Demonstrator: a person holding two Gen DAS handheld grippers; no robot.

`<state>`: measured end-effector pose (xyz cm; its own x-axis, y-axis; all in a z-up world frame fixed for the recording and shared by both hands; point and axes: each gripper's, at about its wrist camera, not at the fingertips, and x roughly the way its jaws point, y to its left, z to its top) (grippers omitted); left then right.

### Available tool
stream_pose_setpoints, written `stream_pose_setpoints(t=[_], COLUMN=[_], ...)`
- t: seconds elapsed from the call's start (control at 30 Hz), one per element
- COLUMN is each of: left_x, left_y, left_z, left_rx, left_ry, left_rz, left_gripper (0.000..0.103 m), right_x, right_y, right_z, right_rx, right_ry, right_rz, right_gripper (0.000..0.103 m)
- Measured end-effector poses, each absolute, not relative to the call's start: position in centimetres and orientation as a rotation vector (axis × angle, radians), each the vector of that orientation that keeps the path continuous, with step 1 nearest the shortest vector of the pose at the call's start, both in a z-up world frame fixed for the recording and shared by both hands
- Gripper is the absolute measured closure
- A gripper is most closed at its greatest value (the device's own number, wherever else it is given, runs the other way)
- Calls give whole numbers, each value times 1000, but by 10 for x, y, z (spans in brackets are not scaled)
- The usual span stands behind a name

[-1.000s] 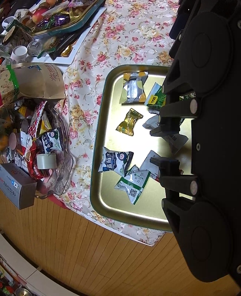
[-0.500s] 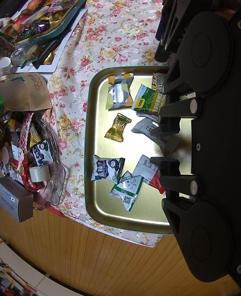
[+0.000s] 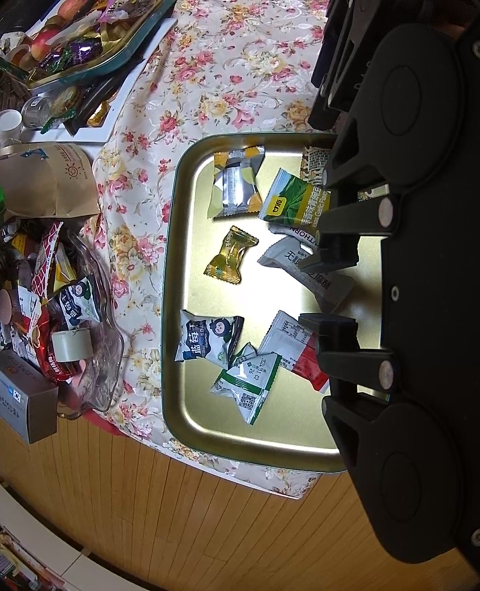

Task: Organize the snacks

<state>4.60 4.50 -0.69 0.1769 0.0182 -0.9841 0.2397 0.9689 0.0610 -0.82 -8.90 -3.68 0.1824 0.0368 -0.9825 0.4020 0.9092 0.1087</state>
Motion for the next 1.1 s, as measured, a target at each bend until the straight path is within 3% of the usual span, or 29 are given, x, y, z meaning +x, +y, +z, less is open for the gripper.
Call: stream_pose_setpoints(t=[1.1], left_x=[44], left_y=[41], left_z=[-10], left_rx=[217], left_ry=[1412], left_rz=[-188], left_gripper=[69], right_x=[-8], right_y=[-86], right_z=[-38], right_rx=[373], right_ry=[1379], right_rz=[-256], right_gripper=[59])
